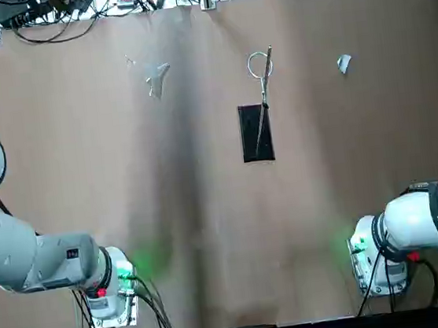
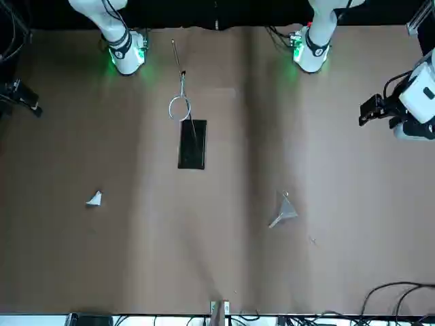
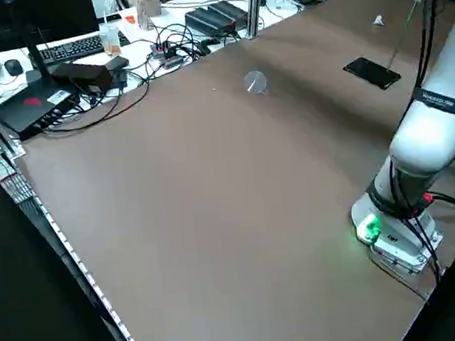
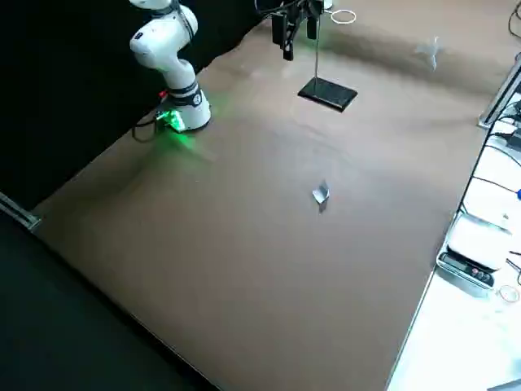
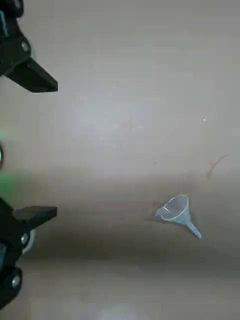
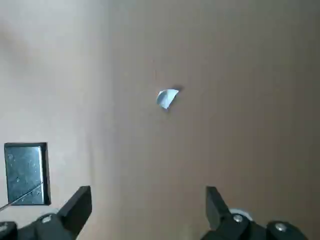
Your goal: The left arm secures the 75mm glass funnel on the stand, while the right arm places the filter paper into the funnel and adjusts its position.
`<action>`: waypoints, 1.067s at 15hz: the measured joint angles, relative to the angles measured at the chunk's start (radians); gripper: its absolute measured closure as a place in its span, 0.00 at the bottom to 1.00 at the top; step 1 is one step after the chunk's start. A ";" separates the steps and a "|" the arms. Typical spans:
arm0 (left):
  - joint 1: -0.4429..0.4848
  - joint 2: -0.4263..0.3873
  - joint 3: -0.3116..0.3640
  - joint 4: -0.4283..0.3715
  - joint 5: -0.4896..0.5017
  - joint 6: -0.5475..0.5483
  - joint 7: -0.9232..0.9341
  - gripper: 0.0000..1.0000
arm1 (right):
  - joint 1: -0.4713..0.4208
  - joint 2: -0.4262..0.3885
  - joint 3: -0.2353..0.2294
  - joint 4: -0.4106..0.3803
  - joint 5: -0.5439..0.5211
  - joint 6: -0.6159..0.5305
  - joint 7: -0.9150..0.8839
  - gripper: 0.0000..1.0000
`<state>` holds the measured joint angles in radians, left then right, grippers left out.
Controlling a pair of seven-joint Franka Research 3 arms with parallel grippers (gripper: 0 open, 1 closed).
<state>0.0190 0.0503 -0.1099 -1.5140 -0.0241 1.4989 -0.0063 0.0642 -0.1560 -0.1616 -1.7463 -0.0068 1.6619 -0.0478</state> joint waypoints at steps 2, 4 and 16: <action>-0.002 0.000 -0.004 0.000 0.003 0.000 0.003 0.00 | 0.003 0.000 0.009 0.009 0.000 0.001 0.000 0.00; -0.001 0.001 -0.007 -0.002 0.003 0.000 0.000 0.00 | 0.005 0.000 0.013 0.011 0.000 -0.015 0.001 0.00; 0.059 0.214 -0.004 -0.168 -0.202 0.275 -0.043 0.00 | 0.005 0.000 0.008 0.011 0.001 -0.043 0.001 0.00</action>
<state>0.0780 0.2644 -0.1142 -1.6817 -0.2262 1.7743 -0.0495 0.0691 -0.1561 -0.1532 -1.7352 -0.0056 1.6192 -0.0465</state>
